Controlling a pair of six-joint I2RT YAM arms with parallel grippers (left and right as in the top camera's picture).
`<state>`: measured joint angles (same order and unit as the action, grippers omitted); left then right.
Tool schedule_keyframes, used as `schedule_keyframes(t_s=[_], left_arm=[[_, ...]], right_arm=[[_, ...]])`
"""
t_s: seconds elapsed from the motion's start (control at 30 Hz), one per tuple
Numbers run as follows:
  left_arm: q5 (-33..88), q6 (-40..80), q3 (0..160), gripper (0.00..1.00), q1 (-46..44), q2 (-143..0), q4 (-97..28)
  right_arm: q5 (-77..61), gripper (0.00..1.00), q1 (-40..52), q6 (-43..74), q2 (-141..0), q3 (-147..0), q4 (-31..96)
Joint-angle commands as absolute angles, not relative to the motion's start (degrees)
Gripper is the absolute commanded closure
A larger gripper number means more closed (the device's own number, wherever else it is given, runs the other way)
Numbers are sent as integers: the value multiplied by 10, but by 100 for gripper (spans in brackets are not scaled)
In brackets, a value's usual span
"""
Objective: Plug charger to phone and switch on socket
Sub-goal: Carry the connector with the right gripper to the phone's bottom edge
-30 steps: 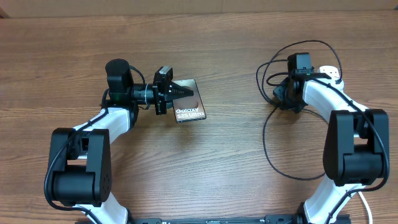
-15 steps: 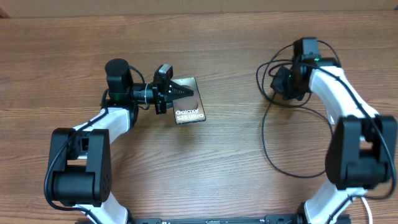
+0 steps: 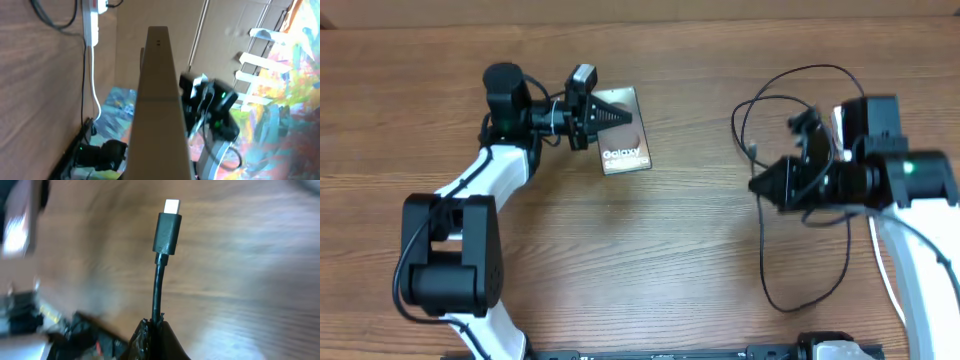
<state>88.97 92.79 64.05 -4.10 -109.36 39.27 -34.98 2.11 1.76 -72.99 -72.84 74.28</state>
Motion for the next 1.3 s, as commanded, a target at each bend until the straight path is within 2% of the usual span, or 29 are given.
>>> schedule_keyframes(t_s=[0.0, 0.13, 0.4, 0.53, 0.73, 1.27], left_arm=[[901, 913, 684, 96, -57, -1141, 395], [886, 922, 695, 96, -79, -1178, 395], [879, 910, 695, 96, -109, -1185, 439], [859, 910, 695, 96, -104, -1185, 449], [849, 910, 695, 96, -103, -1185, 455], [849, 897, 695, 96, -104, -1185, 455]], right_arm=[[-407, 96, 52, -12, -671, -675, 734], [-401, 96, 108, 27, -630, -625, 689], [-334, 96, 269, 117, -655, -615, 611], [-257, 96, 322, 214, -677, -615, 585], [-260, 96, 332, 255, -708, -615, 549], [-266, 96, 332, 257, -728, -615, 472]])
